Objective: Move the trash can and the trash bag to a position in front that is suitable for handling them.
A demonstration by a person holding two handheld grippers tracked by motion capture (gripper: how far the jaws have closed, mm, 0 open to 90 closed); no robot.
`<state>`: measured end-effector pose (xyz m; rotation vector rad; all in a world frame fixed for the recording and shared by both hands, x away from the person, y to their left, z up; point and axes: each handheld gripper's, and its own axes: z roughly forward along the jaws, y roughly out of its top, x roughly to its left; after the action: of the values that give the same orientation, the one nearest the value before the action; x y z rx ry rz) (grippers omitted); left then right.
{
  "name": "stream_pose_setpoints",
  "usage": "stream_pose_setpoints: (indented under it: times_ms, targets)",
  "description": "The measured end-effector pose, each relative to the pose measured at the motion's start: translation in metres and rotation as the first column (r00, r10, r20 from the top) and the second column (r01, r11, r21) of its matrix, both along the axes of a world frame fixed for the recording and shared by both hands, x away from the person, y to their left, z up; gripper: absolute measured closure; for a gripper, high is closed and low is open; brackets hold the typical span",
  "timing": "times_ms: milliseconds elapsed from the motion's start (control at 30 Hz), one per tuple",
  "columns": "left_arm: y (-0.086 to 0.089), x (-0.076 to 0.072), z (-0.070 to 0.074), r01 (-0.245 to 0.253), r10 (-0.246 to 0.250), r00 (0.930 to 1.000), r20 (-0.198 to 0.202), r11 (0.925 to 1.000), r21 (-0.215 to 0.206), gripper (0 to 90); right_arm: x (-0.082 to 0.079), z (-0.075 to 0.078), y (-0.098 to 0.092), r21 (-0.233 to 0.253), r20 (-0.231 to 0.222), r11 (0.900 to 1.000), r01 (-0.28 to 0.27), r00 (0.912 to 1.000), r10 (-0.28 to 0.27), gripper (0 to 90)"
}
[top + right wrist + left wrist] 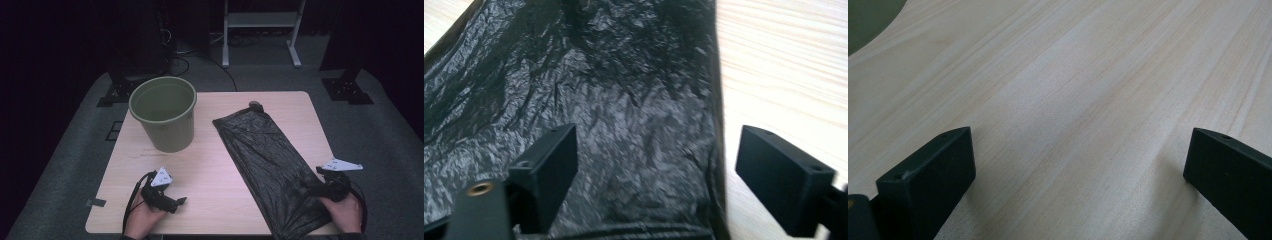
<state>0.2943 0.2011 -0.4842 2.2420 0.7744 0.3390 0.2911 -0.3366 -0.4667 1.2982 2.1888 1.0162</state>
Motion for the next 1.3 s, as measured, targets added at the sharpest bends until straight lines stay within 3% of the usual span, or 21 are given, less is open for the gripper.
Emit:
stream_pose_setpoints:
  times_ms: [100,200,267,333,733,867,1100,1300]
  targets:
    - [0.000,0.000,0.000,0.000,0.000,1.0000,0.000,1.0000,0.000,0.0,0.002,0.001,0.005,-0.008,0.013,1.000,-0.005,0.9999,0.005,10.3]
    - [0.000,0.000,0.000,0.000,0.000,1.0000,0.000,1.0000,0.000,0.0,0.005,0.005,0.013,0.016,0.024,1.000,-0.025,0.9994,0.024,9.7]
    - [0.000,0.000,0.000,0.000,0.000,1.0000,0.000,1.0000,0.000,0.0,0.008,0.006,0.024,0.056,0.020,0.995,-0.085,0.9962,0.085,9.6]
    - [0.000,0.000,0.000,0.000,0.000,1.0000,0.000,1.0000,0.000,0.0,0.009,0.006,0.027,0.057,0.018,0.994,-0.095,0.9954,0.094,9.6]
    - [0.000,0.000,0.000,0.000,0.000,1.0000,0.000,1.0000,0.000,0.0,0.023,0.005,0.064,0.005,0.010,0.989,-0.150,0.9887,0.150,9.6]
    - [0.000,0.000,0.000,0.000,0.000,1.0000,0.000,1.0000,0.000,0.0,0.031,-0.003,0.078,-0.029,-0.009,0.985,-0.170,0.9855,0.170,9.7]
    - [0.000,0.000,0.000,0.000,0.000,1.0000,0.000,1.0000,0.000,0.0,0.039,-0.010,0.085,-0.038,-0.020,0.986,-0.161,0.9869,0.160,9.6]
    - [0.000,0.000,0.000,0.000,0.000,1.0000,0.000,1.0000,0.000,0.0,0.044,-0.017,0.089,-0.074,-0.025,0.986,-0.148,0.9888,0.147,9.7]
